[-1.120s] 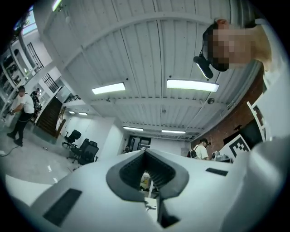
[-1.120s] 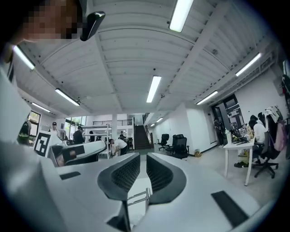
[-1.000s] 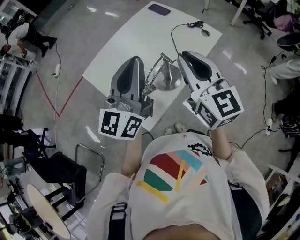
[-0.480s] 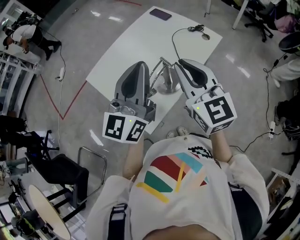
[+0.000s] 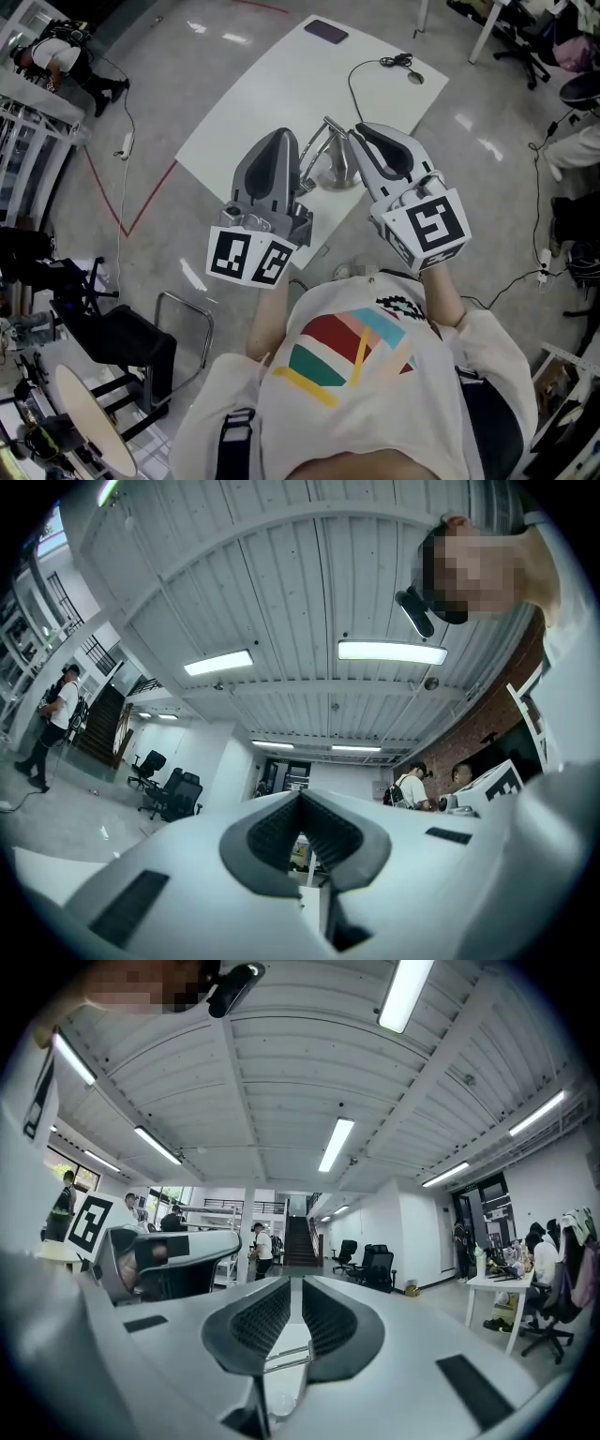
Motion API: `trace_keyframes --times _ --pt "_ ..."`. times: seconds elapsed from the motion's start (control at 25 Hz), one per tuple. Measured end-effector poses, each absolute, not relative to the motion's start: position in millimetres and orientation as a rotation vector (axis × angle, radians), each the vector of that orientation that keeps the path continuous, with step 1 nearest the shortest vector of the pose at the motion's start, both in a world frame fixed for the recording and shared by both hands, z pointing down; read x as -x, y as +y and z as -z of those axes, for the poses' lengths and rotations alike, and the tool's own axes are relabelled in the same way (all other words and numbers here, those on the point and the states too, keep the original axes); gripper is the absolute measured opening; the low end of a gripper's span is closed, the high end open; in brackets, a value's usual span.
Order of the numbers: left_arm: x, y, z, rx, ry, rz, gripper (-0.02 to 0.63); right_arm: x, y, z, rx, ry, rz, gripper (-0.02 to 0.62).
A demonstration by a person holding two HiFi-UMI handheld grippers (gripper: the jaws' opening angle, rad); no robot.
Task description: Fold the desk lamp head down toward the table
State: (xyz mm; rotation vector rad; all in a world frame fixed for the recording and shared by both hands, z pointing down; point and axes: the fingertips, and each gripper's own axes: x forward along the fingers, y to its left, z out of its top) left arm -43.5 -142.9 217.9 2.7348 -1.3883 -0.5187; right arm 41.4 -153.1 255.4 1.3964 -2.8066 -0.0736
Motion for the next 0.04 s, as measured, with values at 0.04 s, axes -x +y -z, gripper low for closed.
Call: trace_keyframes --times 0.04 --pt "44.3 -143.3 -217.8 -2.732 -1.388 0.519 0.046 -40.3 -153.2 -255.4 -1.391 -2.806 0.078 0.049"
